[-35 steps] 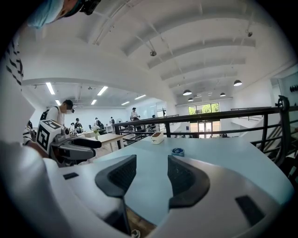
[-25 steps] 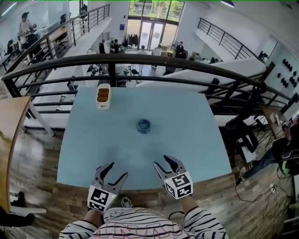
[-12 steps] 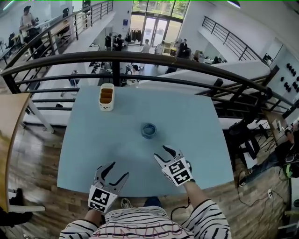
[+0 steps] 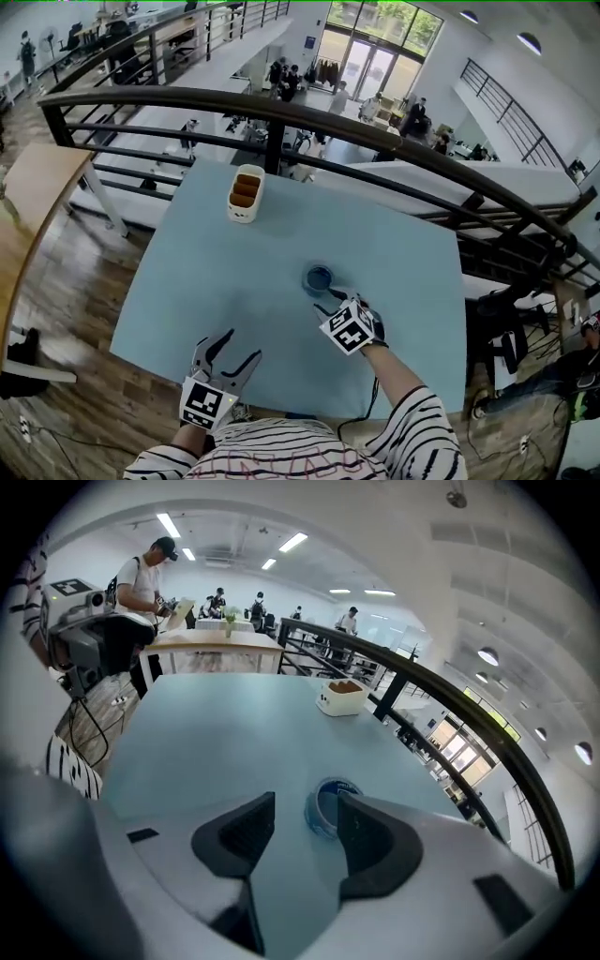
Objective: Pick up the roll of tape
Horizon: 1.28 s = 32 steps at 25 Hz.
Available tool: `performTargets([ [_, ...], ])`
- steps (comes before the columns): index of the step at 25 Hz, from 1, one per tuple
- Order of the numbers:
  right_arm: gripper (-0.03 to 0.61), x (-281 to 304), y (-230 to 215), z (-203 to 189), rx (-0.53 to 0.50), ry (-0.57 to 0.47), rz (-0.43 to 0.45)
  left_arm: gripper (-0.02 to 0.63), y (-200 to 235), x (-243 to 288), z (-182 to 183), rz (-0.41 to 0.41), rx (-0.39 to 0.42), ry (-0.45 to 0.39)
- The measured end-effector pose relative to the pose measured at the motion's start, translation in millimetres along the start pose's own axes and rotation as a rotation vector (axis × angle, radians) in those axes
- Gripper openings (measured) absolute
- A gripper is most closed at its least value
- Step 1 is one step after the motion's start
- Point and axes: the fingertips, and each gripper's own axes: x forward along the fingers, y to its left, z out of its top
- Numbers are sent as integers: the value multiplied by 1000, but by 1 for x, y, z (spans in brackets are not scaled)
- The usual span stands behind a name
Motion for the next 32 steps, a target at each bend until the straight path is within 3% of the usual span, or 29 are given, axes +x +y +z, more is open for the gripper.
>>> performTargets([
  [9, 202, 79, -13, -8, -64, 52, 43, 249, 11, -6, -15, 141, -68, 51],
  [16, 202, 116, -16, -9, -96, 75, 37, 249, 18, -20, -28, 202, -96, 103],
  [22, 202, 126, -19, -16, -82, 125, 30, 249, 18, -23, -29, 216, -98, 111],
  [25, 198, 128, -20, -19, -132, 162, 25, 249, 18, -21, -26, 213, -98, 99],
  [28, 146, 128, -12, -22, -225, 200, 69, 249, 19, -21, -25, 207, -93, 105],
  [32, 127, 126, -10, -22, -213, 215, 110, 249, 19, -18, -24, 191, -88, 99],
])
